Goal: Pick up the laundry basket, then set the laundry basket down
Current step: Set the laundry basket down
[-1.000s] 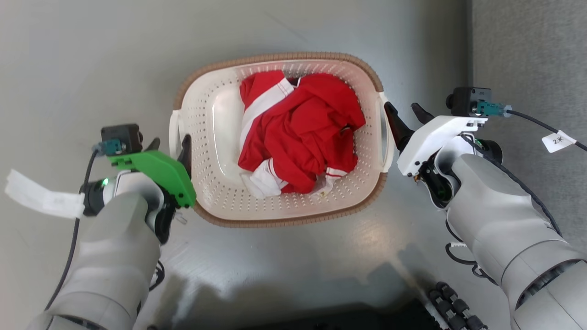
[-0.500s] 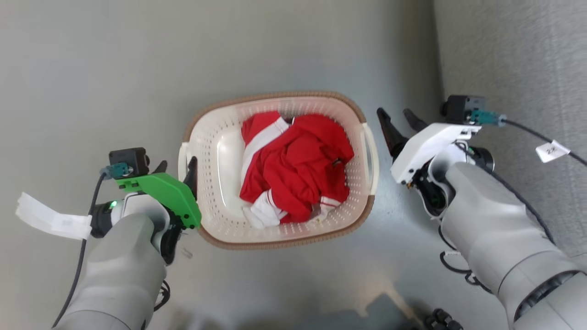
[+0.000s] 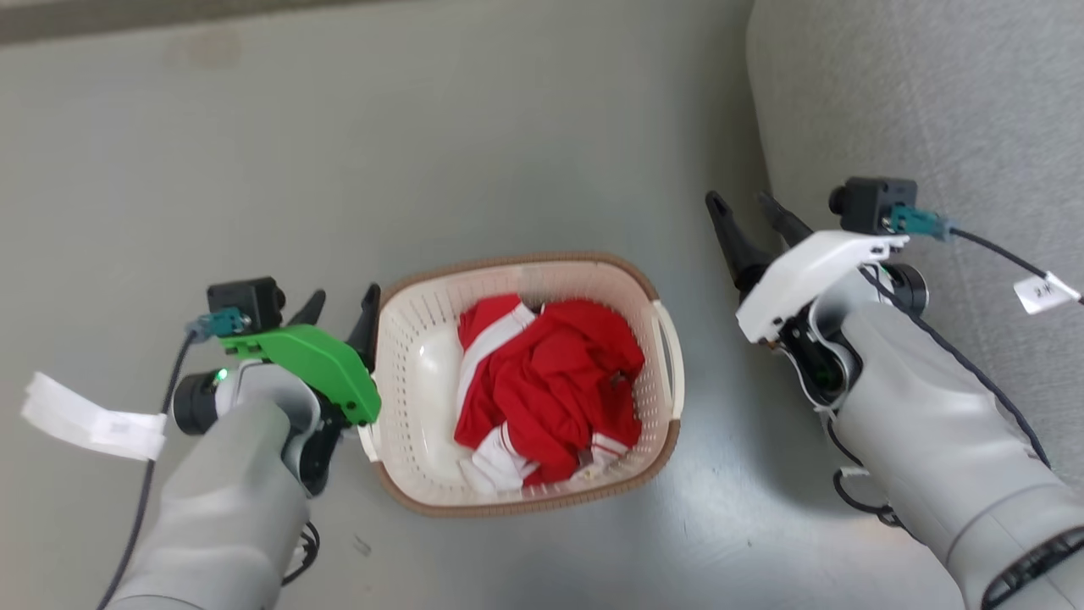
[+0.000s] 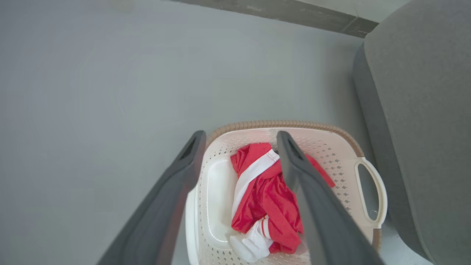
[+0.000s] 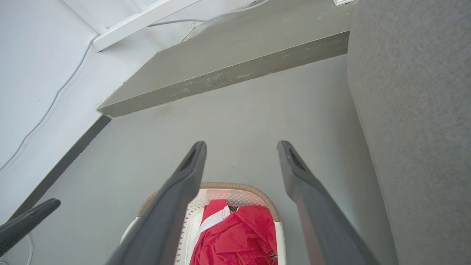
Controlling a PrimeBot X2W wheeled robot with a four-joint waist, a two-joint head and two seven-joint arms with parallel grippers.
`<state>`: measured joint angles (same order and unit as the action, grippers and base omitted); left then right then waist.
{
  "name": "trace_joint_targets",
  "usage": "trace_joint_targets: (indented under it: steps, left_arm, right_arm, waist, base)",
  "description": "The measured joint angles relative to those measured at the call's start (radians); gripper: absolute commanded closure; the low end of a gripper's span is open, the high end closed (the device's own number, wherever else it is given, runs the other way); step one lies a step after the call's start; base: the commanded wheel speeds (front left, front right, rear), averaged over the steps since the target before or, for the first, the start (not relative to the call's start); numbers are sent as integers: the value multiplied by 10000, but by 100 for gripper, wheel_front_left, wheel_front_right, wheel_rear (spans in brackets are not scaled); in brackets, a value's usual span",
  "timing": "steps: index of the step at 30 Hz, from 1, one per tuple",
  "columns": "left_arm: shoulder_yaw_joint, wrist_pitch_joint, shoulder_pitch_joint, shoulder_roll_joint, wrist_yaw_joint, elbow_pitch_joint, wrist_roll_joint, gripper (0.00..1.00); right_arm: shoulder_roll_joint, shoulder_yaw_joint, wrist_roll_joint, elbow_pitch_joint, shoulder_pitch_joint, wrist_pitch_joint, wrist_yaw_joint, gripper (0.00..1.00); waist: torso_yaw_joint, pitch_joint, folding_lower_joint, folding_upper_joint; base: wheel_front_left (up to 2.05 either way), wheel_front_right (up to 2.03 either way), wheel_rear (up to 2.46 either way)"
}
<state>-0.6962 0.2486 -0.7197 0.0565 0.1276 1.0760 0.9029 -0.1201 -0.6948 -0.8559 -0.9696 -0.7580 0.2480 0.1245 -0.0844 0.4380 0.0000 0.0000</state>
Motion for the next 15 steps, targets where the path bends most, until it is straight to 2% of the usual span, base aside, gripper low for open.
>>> trace_joint_targets:
  steps: [11,15]
  left_arm:
    - [1258,2,700,546,0,-1737,-105,0]
    - [1549,2,1113,587,0,-2374,-560,0]
  right_arm:
    - [-600,1003,855,1465,1299,23,0,0]
    - [-656,1358,1358,2075,1731,23,-29,0]
  waist:
    - [111,-1577,0,0]
    - [184,-2154,0,0]
  base:
    - [0,0,0]
    - [0,0,0]
